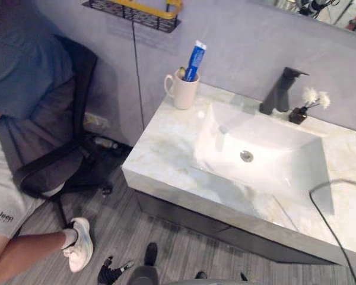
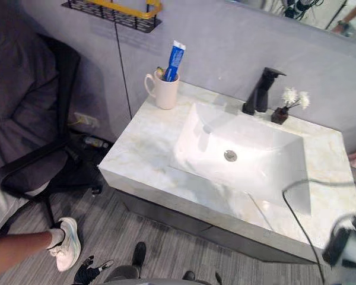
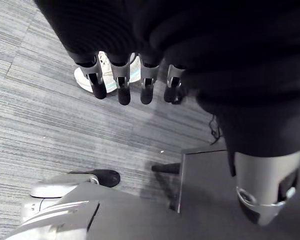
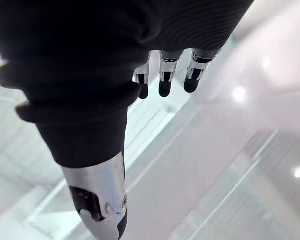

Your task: Organize washtable

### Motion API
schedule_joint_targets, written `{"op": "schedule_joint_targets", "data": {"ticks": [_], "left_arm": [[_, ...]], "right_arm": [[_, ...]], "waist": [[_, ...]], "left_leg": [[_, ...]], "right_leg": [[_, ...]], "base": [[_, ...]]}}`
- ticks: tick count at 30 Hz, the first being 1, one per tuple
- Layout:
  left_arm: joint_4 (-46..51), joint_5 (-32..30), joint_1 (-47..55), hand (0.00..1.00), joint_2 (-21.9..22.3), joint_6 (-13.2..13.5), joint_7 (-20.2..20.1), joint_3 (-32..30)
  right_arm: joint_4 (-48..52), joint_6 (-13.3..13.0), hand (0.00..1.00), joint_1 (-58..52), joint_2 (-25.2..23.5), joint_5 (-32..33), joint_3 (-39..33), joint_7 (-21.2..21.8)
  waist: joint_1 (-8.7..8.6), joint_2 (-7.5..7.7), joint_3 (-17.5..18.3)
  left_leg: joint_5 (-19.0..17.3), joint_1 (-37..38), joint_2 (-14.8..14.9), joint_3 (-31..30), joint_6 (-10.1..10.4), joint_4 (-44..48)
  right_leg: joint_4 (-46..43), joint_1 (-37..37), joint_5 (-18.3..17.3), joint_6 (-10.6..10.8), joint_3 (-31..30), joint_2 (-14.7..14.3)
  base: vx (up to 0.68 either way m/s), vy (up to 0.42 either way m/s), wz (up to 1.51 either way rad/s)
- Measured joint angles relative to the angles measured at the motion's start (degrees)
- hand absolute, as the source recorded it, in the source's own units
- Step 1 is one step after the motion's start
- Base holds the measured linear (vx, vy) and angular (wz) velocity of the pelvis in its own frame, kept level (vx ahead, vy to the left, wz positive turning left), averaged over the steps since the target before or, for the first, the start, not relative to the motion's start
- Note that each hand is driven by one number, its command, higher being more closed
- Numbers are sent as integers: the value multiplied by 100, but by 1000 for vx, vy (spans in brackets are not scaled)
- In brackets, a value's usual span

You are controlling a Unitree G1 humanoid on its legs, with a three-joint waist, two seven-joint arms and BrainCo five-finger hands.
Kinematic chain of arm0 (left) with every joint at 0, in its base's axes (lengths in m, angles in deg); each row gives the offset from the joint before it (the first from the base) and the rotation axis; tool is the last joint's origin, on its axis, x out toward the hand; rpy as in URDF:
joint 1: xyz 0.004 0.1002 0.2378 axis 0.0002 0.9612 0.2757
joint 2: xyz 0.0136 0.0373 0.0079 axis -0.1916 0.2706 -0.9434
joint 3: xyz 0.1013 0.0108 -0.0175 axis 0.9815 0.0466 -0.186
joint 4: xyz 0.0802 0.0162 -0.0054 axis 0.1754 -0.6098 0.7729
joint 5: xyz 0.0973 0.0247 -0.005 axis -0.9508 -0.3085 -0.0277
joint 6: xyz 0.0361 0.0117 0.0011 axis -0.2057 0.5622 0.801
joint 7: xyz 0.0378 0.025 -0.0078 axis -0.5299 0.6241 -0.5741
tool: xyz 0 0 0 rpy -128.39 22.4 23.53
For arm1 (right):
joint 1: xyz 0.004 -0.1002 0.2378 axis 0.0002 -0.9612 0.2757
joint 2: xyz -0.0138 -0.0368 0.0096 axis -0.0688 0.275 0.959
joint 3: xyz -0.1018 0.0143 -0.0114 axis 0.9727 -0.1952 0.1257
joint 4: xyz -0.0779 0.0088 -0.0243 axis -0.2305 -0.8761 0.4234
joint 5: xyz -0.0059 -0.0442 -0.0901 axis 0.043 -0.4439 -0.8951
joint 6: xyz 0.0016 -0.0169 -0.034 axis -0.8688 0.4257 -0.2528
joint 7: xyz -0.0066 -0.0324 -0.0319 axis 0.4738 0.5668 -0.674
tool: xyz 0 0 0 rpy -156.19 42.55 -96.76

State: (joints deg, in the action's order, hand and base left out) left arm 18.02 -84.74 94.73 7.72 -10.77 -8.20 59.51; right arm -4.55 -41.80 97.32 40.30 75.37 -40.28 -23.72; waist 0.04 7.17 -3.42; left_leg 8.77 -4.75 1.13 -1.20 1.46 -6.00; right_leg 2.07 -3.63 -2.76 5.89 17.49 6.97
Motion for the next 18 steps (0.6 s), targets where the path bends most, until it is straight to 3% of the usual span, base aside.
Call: {"op": "schedule_joint_targets", "data": {"ticks": [1, 2, 4, 6, 7, 10, 13, 18], "left_arm": [[0, 0, 9, 0, 11, -18, 0, -17], [0, 0, 31, 0, 36, -35, -7, -33], [-1, -1, 25, 0, 59, -40, -8, -51], [-1, 6, -26, 0, 116, -70, -14, -55], [-1, 6, -33, 0, 120, -72, -14, -54], [41, 163, -130, 0, 240, -150, -18, -103], [286, 369, -167, 0, 435, -151, 1, -104], [289, 461, -407, 0, 541, -156, 5, 7]], "right_arm": [[-58, 46, 0, -188, -167, 9, -82, 1], [-154, 163, 0, -779, -842, 3, -246, 9], [-273, 343, 0, -1106, -1340, -5, -290, 17], [-925, 591, 0, -1632, -2224, 16, -271, 20], [-1014, 617, 0, -1670, -2304, 18, -266, 20], [-1809, 1026, 0, -2183, -3691, 364, 68, 24], [-2266, 1047, 0, -2473, -4478, 800, 711, 223], [-3415, 1080, 0, -2568, -4826, 1201, 1784, 789]], "waist": [[-47, -15, 21], [-182, -83, 88], [-254, -124, 117], [-256, -209, 159], [-255, -221, 164], [-230, -420, 221], [-186, -571, 204], [-68, -469, 148]], "left_leg": [[-11, 21, 1, 31, 5, 1], [-92, 53, -7, 100, 54, 2], [-116, 67, -5, 125, 67, 3], [-155, 65, -8, 175, 43, 3], [-158, 65, -9, 177, 39, 3], [-199, 98, -7, 248, -5, 4], [-271, 206, -19, 386, -57, 4], [-393, 354, -43, 570, -59, 2]], "right_leg": [[1, -1, -6, 6, -41, 2], [11, -8, -20, -6, -56, 9], [11, -5, -18, -6, -61, 10], [12, 26, -18, -9, -42, 10], [12, 26, -18, -9, -40, 10], [5, -3, -22, -12, -14, 42], [-12, -78, -29, -14, 20, 113], [-109, -153, -88, -6, 126, 221]], "base": [[-3, 16, -30], [-8, 12, -22], [-7, 5, -15], [-2, -2, -16], [7, -3, -4], [30, -7, -2], [55, -4, -10], [67, -3, -11]]}}
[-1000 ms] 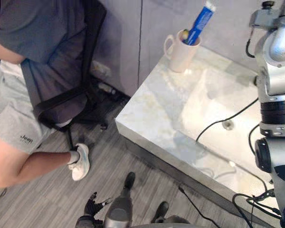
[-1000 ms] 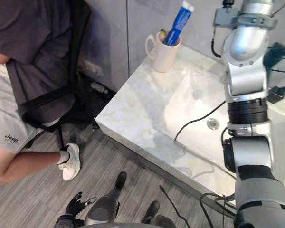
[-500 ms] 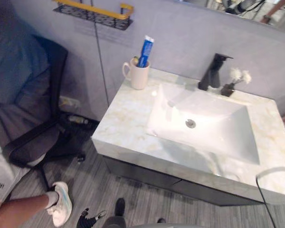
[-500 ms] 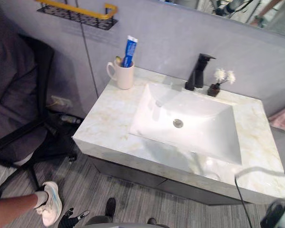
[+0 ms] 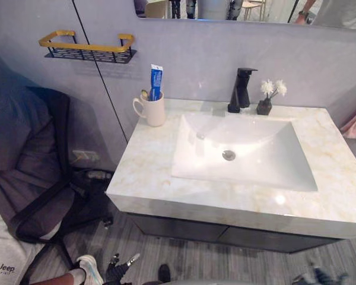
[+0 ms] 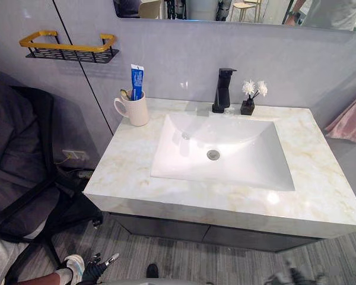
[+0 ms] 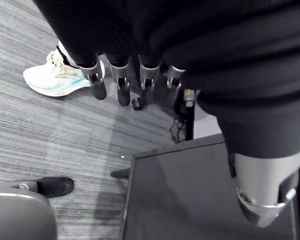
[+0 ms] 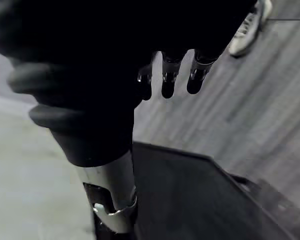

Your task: Organize washtable

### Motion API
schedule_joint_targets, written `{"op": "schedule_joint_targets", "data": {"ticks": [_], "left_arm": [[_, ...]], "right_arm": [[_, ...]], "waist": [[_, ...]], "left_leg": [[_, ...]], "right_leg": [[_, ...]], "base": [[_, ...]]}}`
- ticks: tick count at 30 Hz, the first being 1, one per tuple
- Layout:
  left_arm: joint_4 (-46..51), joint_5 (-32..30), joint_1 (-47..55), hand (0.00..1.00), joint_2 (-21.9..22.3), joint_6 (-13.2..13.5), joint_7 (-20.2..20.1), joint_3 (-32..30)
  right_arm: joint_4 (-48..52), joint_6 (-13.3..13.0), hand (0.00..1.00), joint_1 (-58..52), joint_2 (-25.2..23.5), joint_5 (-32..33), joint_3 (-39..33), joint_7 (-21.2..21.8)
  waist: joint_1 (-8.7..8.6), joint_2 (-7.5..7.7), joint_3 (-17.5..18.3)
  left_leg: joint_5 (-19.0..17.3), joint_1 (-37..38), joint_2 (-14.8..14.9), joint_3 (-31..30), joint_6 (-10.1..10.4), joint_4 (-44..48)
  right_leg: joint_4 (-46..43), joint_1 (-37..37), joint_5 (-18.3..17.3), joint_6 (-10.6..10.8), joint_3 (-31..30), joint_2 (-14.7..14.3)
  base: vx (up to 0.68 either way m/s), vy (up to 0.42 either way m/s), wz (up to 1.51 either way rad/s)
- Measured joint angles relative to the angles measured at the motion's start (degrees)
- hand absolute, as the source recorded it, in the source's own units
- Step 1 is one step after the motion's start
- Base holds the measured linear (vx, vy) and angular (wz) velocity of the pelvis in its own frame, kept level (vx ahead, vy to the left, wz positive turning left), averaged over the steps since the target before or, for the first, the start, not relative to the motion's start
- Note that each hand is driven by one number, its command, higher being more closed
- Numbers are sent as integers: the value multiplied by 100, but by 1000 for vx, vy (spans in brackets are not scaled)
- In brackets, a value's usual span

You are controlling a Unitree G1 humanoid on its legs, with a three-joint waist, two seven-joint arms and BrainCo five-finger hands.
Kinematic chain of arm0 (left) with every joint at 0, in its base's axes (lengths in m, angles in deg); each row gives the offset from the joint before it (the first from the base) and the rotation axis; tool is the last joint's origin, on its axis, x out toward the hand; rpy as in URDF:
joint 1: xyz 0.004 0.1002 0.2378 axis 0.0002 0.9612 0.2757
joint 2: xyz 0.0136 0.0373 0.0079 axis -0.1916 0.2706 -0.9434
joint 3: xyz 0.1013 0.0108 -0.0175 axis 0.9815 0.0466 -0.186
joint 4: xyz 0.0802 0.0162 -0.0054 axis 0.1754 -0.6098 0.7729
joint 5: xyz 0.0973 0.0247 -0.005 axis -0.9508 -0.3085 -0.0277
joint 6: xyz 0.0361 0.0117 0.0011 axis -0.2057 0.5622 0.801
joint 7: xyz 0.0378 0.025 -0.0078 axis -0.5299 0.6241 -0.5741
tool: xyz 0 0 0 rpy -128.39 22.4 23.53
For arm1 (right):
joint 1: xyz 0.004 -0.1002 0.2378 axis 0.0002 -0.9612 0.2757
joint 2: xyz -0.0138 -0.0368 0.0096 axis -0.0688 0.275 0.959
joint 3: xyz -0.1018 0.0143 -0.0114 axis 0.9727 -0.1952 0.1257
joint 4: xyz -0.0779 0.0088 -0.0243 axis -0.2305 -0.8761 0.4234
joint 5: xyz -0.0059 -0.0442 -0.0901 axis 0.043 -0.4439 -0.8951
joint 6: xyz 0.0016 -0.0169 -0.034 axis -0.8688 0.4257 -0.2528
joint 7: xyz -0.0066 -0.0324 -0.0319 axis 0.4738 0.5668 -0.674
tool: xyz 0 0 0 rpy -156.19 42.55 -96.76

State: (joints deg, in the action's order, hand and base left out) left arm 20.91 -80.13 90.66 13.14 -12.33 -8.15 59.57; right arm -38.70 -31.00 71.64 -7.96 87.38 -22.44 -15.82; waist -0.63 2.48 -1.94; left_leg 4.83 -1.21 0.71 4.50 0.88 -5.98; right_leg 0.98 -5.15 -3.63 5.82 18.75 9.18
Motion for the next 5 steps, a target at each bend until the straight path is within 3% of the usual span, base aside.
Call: {"op": "schedule_joint_targets", "data": {"ticks": [5], "left_arm": [[-23, -1, -111, 0, -30, 15, -1, 226]], "right_arm": [[-679, 68, 0, 30, 22, 38, 236, 604]], "waist": [[1, 109, -113]], "left_leg": [[-83, 195, -93, 9, 8, 0]], "right_leg": [[11, -202, -65, 99, 7, 89]], "base": [[90, -2, 0]]}}
